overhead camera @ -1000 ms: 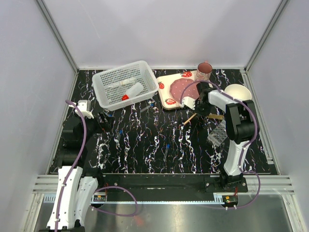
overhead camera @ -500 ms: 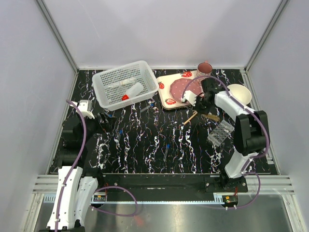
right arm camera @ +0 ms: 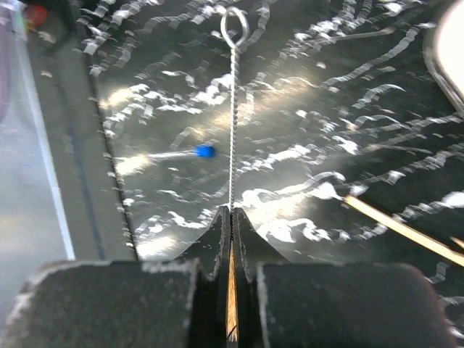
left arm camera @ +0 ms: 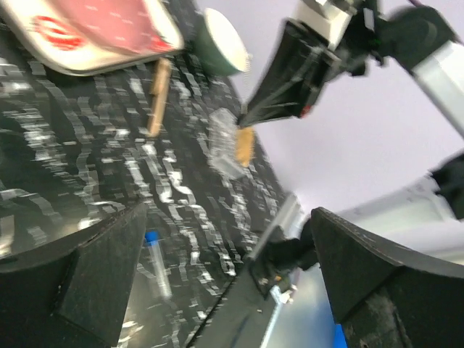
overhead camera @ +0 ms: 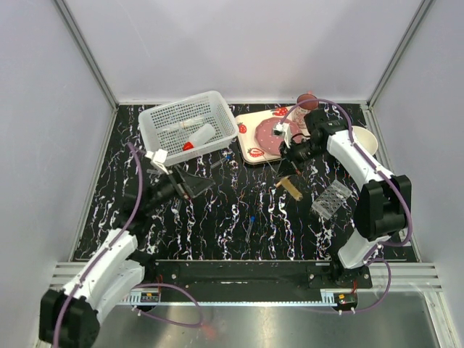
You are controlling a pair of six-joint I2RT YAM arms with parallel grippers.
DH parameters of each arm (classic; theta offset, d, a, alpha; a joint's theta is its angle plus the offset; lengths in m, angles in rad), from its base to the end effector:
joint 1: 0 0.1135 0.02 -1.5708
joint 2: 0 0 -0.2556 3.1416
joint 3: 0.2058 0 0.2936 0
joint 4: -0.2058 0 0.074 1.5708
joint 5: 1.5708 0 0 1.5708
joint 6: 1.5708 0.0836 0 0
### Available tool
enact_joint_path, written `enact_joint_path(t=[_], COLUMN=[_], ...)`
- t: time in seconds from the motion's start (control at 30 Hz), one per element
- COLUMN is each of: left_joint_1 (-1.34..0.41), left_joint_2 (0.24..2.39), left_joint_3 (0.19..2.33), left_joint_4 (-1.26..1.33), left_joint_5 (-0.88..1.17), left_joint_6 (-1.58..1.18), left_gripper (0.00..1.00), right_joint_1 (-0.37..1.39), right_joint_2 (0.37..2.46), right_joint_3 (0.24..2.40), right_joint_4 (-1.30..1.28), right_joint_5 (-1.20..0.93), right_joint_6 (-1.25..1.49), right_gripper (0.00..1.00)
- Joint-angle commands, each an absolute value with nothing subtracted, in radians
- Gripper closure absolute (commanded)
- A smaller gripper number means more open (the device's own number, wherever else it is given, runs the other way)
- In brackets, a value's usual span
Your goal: Organize the chemistry lab equipment
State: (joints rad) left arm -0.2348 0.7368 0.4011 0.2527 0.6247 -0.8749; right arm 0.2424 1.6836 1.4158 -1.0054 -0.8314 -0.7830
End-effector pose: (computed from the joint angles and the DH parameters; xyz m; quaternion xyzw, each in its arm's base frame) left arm 0.2445 -0.1088 0.2355 -0.0228 0.7301 -0.5317 0.4286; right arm 0.3541 0.1512 0.2247 -0.4960 0.7590 0.3486 0.2373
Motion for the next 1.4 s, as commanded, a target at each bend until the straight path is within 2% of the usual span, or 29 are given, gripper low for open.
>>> enact_joint_path(t=[0.0, 0.13, 0.37, 0.5, 0.7, 0.83, 0.93, 0.97, 1.07, 1.1, 1.17, 1.27, 1.3, 1.37], left_joint_1=[-0.455, -0.566, -0.699, -0.745, -0.788, -0.822, -0.851, -0.854, -0.857, -0.857, -0.857, -0.854, -0.848, -0.833], left_joint_2=[0.805, 0.946, 1.221, 1.314, 1.42, 1.457, 1.466, 1.47, 1.465, 1.465, 1.45, 1.418, 1.407, 1.369], left_joint_3=[0.417, 0.462, 0.62, 0.71, 0.824, 0.897, 0.937, 0.94, 0.94, 0.94, 0.931, 0.91, 0.905, 0.894], left_joint_4=[0.612, 0.745, 0.79, 0.73, 0.609, 0.513, 0.453, 0.449, 0.453, 0.453, 0.456, 0.457, 0.451, 0.425], left_joint_5=[0.438, 0.318, 0.25, 0.21, 0.158, 0.111, 0.074, 0.072, 0.074, 0.074, 0.075, 0.063, 0.061, 0.06], left_joint_6=[-1.014, -1.012, -0.957, -0.891, -0.847, -0.799, -0.753, -0.752, -0.75, -0.747, -0.747, -0.747, -0.742, -0.739], left_gripper=[0.04, 0.12, 0.27, 0.39, 0.48, 0.59, 0.7, 0.79, 0.92, 1.0, 1.0, 1.0, 1.0, 1.0], right_joint_1=[0.253, 0.253, 0.252, 0.253, 0.253, 0.253, 0.252, 0.253, 0.252, 0.255, 0.253, 0.253, 0.253, 0.253], right_joint_2=[1.689, 1.684, 1.654, 1.638, 1.626, 1.621, 1.62, 1.621, 1.62, 1.618, 1.614, 1.605, 1.602, 1.585], right_joint_3=[1.439, 1.385, 1.324, 1.307, 1.287, 1.289, 1.285, 1.284, 1.282, 1.281, 1.279, 1.279, 1.279, 1.281], right_joint_4=[-1.081, -1.066, -1.005, -0.982, -0.966, -0.963, -0.963, -0.963, -0.957, -0.957, -0.954, -0.946, -0.943, -0.943], right_joint_5=[-1.112, -1.192, -1.242, -1.253, -1.273, -1.278, -1.279, -1.279, -1.275, -1.272, -1.262, -1.238, -1.227, -1.195], right_joint_6=[-0.677, -0.663, -0.621, -0.611, -0.603, -0.601, -0.601, -0.601, -0.598, -0.597, -0.595, -0.591, -0.591, -0.592], right_gripper=[0.99, 0.99, 0.98, 0.98, 0.98, 0.98, 0.98, 0.98, 0.98, 0.98, 0.97, 0.86, 0.74, 0.6])
